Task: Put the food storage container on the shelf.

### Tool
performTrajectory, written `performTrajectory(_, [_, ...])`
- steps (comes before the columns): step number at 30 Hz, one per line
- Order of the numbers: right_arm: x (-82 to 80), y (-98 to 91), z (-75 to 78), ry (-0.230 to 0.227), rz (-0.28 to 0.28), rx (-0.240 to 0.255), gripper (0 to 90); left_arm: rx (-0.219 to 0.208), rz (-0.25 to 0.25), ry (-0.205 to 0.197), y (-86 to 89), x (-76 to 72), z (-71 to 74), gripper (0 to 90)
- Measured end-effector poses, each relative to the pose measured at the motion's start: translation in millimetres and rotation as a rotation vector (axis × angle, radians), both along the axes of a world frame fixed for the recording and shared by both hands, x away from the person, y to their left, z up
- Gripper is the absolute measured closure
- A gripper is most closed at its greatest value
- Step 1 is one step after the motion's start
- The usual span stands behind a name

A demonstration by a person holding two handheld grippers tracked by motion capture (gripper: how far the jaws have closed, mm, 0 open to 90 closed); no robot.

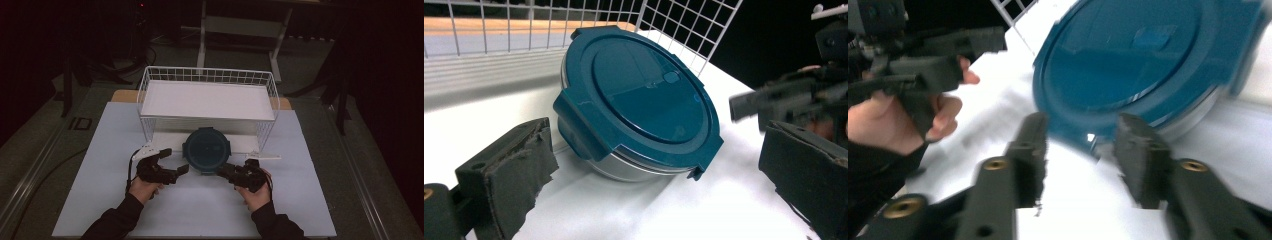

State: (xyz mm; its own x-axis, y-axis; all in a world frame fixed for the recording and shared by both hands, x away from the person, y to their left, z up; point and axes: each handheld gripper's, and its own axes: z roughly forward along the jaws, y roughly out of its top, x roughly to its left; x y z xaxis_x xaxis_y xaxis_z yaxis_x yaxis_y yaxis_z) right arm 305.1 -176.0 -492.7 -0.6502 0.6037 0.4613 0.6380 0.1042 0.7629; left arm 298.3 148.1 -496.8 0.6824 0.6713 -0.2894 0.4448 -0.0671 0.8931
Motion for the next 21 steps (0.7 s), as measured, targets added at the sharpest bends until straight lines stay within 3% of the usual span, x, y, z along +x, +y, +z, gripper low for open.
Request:
performTrajectory(1, [-4.9, 2.3, -3.3, 0.013, -0.001, 0.001, 60.6, -0.001, 0.001, -0.006, 0.0, -0.5, -0.1, 1.8])
performTrajectory(2, [-9.1, 7.3, -8.4, 0.025, 0.022, -0.017, 70.7, 0.015, 0.009, -0.025, -0.1, -1.5, -0.3, 1.8])
performTrajectory(3, [-9.1, 7.3, -8.4, 0.025, 0.022, -0.017, 70.7, 0.015, 0.009, -0.025, -0.1, -1.5, -0.3, 1.8])
performTrajectory(4, [-12.8, 14.5, -14.4, 0.023, 0.043, -0.056, 84.9, 0.010, 0.015, -0.033, 0.2, -2.2, -0.4, 1.8])
performTrajectory(6, [-13.0, 17.5, -17.5, 0.032, 0.057, -0.067, 84.9, 0.010, 0.015, -0.033, 0.2, -2.2, -0.4, 1.8])
performTrajectory(7, [-10.7, 22.3, -23.0, 0.050, 0.054, -0.094, 89.8, 0.017, 0.026, -0.045, 2.1, -3.0, 0.2, 1.8])
performTrajectory(13, [-3.5, 30.3, -29.6, 0.047, 0.053, -0.131, 89.9, 0.015, 0.040, -0.051, 5.6, -3.7, -0.4, 1.8])
performTrajectory(21, [2.9, 35.7, -30.9, 0.050, 0.046, -0.127, 89.9, 0.022, 0.047, -0.049, 6.3, -2.5, -2.4, 1.8])
